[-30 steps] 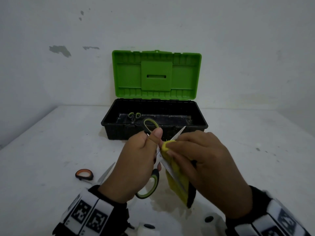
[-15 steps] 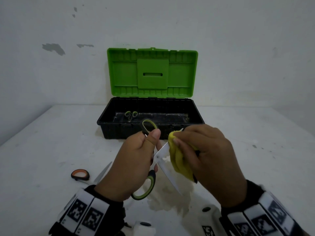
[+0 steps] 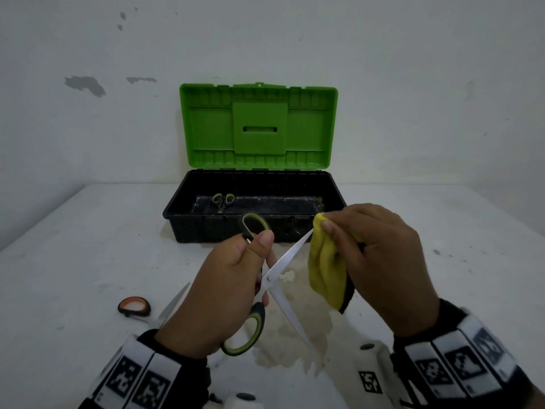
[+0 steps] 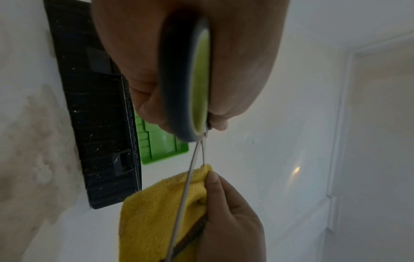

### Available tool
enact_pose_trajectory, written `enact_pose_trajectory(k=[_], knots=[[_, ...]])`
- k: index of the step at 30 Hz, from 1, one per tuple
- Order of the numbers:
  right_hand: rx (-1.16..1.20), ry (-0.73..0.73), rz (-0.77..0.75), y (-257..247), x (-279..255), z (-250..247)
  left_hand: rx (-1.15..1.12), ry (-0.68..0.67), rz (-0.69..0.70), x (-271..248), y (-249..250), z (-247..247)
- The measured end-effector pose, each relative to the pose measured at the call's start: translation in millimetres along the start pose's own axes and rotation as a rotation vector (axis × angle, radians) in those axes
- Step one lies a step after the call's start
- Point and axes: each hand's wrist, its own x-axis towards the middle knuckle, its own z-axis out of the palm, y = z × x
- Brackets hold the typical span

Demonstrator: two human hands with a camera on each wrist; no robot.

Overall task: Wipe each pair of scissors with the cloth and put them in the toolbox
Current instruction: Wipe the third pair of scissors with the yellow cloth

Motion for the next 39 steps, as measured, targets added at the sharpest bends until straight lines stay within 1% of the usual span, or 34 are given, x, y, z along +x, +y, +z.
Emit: enact_pose_trajectory(k=[2,4,7,9,10,14,19,21,24,25,26,28,30,35,37,39], knots=[[0.016,0.043,-0.002,-2.3,1.1,-8.0,-0.019,0.017,-0.028,1.1,-0.8,-1.1],[0.024,0.046,-0.088,-12.4,-0.9,-12.9,-0.041,0.025,-0.064,2.2,-0.3,-1.9],[-0.009,-0.07,-0.288,-29.5,-10.6,-5.8,-0.097,0.016,-0.095,4.0,3.1,0.0],[-0.041,-0.128,-0.356,-30.5,-16.8,2.4,-0.112,0.009,-0.1,4.2,5.6,0.4],[-0.045,-0.125,-0.353,-27.6,-17.2,4.2,-0.115,0.001,-0.104,4.0,6.4,-0.2],[-0.043,-0.026,-0.286,-17.2,-12.8,4.4,-0.108,-0.021,-0.113,2.8,6.7,-3.4],[-0.027,-0.1,-0.374,-34.3,-19.9,3.2,-0.121,-0.043,-0.079,3.0,8.9,-3.6],[-0.015,-0.081,-0.334,-26.7,-18.3,2.3,-0.134,-0.052,-0.07,2.2,9.3,-4.0],[-0.01,-0.004,-0.226,-15.6,-13.1,2.4,-0.124,-0.058,-0.062,2.7,9.4,-3.9],[-0.008,0.012,-0.219,-17.7,-13.7,3.0,-0.127,-0.06,-0.058,3.4,9.7,-3.6],[-0.005,0.008,-0.23,-23.1,-14.9,3.2,-0.137,-0.064,-0.051,4.2,10.3,-3.5],[-0.012,-0.048,-0.287,-36.5,-21.9,3.6,-0.145,-0.067,-0.037,4.5,10.5,-3.0],[-0.028,-0.081,-0.319,-40.5,-26.7,3.6,-0.133,-0.068,-0.029,3.5,9.9,-3.1],[-0.019,0.033,-0.215,-17.0,-13.6,3.9,-0.15,-0.056,-0.062,1.8,8.9,-3.2],[-0.009,0.027,-0.222,-22.2,-16.2,4.4,-0.148,-0.057,-0.059,2.1,9.5,-2.9],[-0.003,-0.026,-0.274,-32.6,-23.7,5.5,-0.149,-0.062,-0.049,1.9,10.0,-3.0]])
